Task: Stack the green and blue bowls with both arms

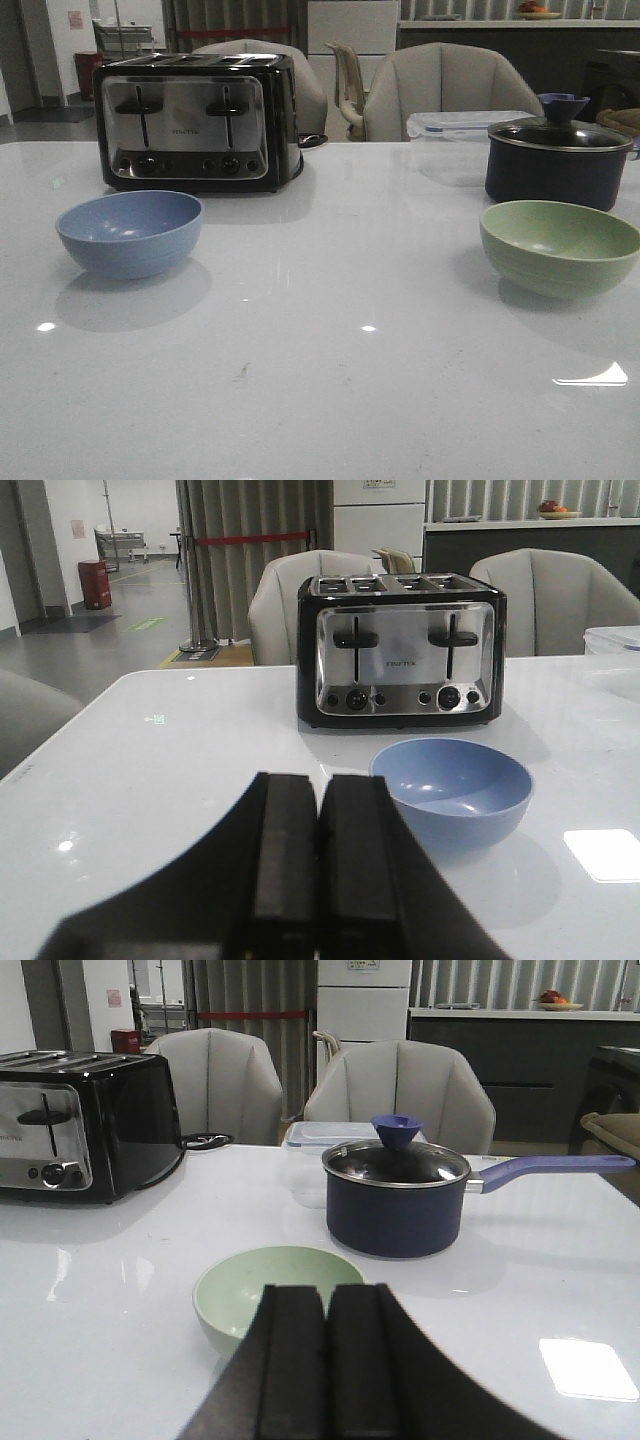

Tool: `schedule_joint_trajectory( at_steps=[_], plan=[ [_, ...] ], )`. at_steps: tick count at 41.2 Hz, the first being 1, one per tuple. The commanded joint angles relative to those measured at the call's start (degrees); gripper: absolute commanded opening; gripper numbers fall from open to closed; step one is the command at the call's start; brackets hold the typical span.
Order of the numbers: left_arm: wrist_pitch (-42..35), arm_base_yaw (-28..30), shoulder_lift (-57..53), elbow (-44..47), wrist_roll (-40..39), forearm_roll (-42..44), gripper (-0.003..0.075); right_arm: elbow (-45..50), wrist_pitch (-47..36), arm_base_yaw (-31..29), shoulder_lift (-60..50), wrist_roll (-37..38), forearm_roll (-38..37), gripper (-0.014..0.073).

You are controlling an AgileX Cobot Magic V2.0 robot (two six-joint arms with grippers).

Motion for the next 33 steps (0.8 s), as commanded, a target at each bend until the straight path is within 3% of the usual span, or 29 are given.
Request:
schedule_joint_trajectory(
  at_steps=[1, 33],
  plan=[
    [-5.17, 0.06, -1.17, 1.19, -0.46, -0.39, 0.0101, -0.10, -5.22, -0.14, -1.16, -0.06, 0.10, 0.0034],
    [-5.17, 0.06, -1.17, 1.19, -0.46, -0.39, 0.0101, -0.92, -5.44, -0.14, -1.16, -0.06, 0.10, 0.0034]
  ],
)
